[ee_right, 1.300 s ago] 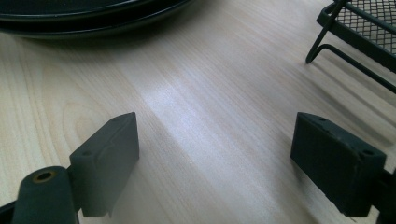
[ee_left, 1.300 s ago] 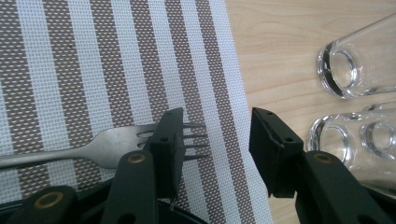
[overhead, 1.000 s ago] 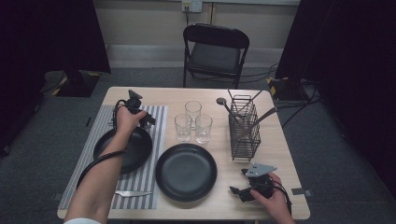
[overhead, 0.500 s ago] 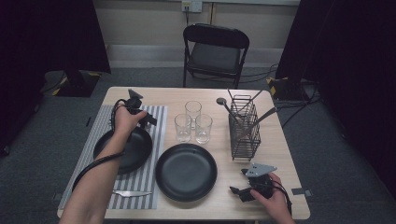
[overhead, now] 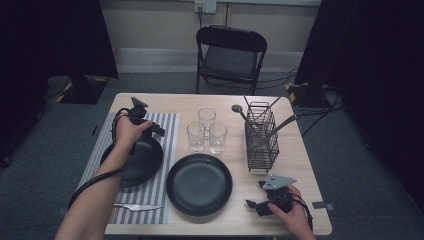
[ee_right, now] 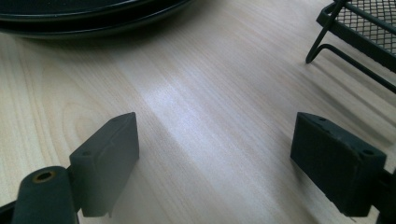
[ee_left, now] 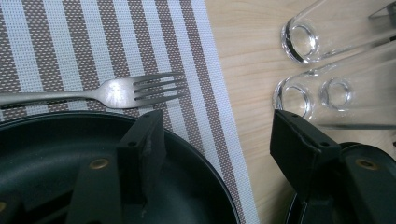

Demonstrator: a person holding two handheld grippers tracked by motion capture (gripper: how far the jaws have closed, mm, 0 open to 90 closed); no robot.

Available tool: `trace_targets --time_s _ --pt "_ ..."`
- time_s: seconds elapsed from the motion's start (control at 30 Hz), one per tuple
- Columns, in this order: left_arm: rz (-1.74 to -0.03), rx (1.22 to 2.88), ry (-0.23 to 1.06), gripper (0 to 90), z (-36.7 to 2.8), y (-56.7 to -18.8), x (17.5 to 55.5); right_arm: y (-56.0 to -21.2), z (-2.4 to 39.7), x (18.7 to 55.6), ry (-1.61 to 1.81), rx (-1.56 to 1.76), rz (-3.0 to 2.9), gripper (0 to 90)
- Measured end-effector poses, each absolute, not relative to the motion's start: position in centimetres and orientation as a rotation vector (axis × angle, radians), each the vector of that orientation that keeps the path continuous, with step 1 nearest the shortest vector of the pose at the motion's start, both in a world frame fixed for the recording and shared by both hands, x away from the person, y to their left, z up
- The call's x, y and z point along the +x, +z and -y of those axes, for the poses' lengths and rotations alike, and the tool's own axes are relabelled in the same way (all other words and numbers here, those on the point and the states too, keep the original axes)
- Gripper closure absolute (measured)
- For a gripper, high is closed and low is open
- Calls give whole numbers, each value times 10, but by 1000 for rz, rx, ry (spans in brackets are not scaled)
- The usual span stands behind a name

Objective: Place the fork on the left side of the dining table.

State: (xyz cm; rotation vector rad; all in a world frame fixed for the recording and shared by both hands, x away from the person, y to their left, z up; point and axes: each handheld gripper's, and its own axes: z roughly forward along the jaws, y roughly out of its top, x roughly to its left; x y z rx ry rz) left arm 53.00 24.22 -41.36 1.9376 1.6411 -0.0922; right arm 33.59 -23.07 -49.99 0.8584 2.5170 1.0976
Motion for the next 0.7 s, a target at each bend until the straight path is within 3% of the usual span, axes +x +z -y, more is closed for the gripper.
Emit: trace_targets --time_s 0.7 --pt "-1582 1948 -121 295 -236 -404 522 -500 231 336 1097 858 -2517 145"
